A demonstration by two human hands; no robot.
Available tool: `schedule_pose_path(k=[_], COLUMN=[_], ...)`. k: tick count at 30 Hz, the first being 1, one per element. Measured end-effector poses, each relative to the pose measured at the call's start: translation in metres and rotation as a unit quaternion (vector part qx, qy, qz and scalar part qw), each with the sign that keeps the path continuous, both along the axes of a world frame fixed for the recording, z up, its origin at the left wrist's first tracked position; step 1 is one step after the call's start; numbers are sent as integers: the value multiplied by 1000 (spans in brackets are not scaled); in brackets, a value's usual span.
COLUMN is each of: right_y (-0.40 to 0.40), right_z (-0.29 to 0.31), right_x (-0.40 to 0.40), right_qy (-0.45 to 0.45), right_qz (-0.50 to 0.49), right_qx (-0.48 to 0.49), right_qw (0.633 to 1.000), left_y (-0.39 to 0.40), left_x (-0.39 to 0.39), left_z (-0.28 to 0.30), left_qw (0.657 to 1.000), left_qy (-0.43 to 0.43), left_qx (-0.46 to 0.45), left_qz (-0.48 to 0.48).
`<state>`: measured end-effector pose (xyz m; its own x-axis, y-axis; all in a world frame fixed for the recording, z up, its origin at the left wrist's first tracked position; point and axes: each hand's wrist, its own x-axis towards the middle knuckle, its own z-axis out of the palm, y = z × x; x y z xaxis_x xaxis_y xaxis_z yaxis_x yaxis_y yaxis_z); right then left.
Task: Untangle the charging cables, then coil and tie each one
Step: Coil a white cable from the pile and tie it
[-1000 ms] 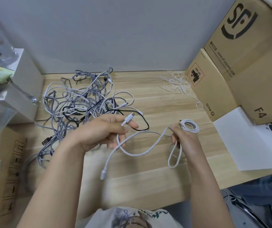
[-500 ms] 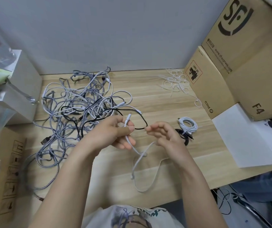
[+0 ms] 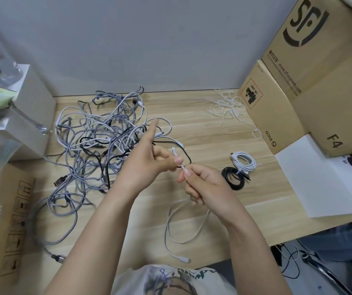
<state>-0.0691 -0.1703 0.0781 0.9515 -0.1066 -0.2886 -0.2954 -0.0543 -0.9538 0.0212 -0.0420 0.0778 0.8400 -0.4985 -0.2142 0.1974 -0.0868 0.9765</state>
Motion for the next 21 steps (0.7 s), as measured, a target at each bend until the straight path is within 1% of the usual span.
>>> schedule_pose_path(k=[2, 3, 4, 6, 8, 10, 13, 15, 18, 21], right_y=[-1, -3, -3, -6, -9, -10, -9, -9, -15, -19], right_z=[4, 7, 10, 16, 19, 20, 23, 26, 32, 31], right_x=[-1, -1, -1, -1, -1, -1, 1, 1, 0, 2], right_qy=[2, 0, -3, -12, -26, -43, -68, -81, -105, -120], right_qz=[-11, -17, -23, -40, -61, -81, -108, -125, -163, -192], right_qx=[16, 23, 29, 35, 28, 19, 15, 16, 24, 45], right_qw=[1000, 1000, 999, 999, 997, 996, 992, 989, 981, 973], left_y=[0, 0, 1, 1, 0, -2, -6, -8, -9, -9], left_x=[1, 1, 1, 0, 0, -2, -8, -13, -20, -25], left_z=[0, 1, 0, 1, 2, 5, 10, 14, 20, 25], left_qw=[990, 979, 971, 968, 970, 976, 986, 983, 963, 925], left_qy=[-110, -157, -185, -200, -200, -164, -53, 37, 151, 245], left_qx=[77, 113, 133, 128, 94, 49, -38, -89, -137, -211], left_qz=[-40, -63, -77, -87, -102, -137, -154, -153, -176, -201])
